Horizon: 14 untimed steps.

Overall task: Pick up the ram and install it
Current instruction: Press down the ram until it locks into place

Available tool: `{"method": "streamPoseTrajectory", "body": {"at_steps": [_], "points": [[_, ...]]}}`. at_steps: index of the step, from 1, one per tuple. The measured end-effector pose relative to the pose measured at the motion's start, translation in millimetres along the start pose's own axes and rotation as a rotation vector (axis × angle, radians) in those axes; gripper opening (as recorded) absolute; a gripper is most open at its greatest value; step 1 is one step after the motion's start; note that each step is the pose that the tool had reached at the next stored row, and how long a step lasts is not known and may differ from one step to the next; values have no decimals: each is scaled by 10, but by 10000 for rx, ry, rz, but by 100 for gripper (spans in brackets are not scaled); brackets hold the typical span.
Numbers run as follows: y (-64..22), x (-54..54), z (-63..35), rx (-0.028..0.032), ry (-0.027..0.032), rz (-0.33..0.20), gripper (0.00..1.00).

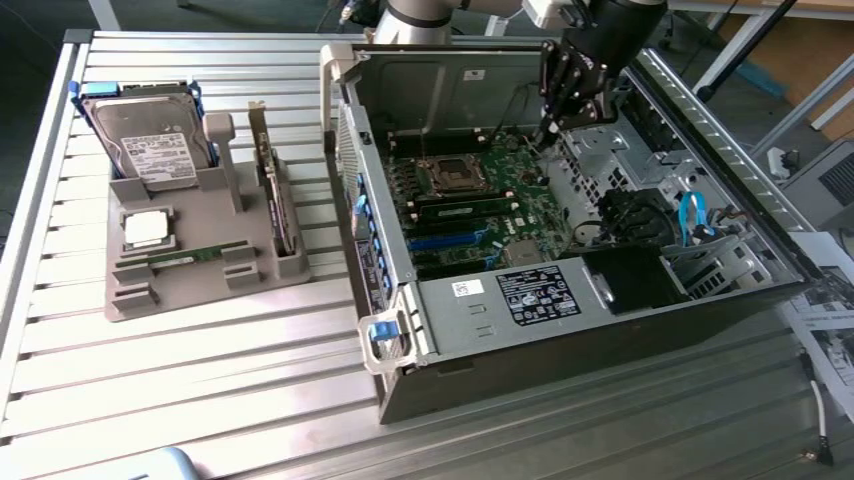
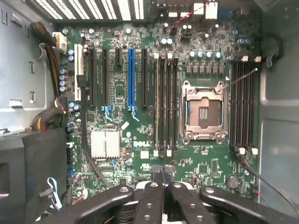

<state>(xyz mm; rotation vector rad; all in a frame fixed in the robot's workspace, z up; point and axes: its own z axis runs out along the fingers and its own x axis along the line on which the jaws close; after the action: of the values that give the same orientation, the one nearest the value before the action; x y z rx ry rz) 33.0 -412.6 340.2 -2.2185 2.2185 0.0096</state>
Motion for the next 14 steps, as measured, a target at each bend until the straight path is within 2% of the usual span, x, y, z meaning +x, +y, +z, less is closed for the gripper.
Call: {"method": "streamPoseTrajectory", "body": {"at_steps": [6, 14], "points": [[0, 1, 17, 0, -2, 0, 11], [0, 2, 161, 0, -3, 1, 11]]}}
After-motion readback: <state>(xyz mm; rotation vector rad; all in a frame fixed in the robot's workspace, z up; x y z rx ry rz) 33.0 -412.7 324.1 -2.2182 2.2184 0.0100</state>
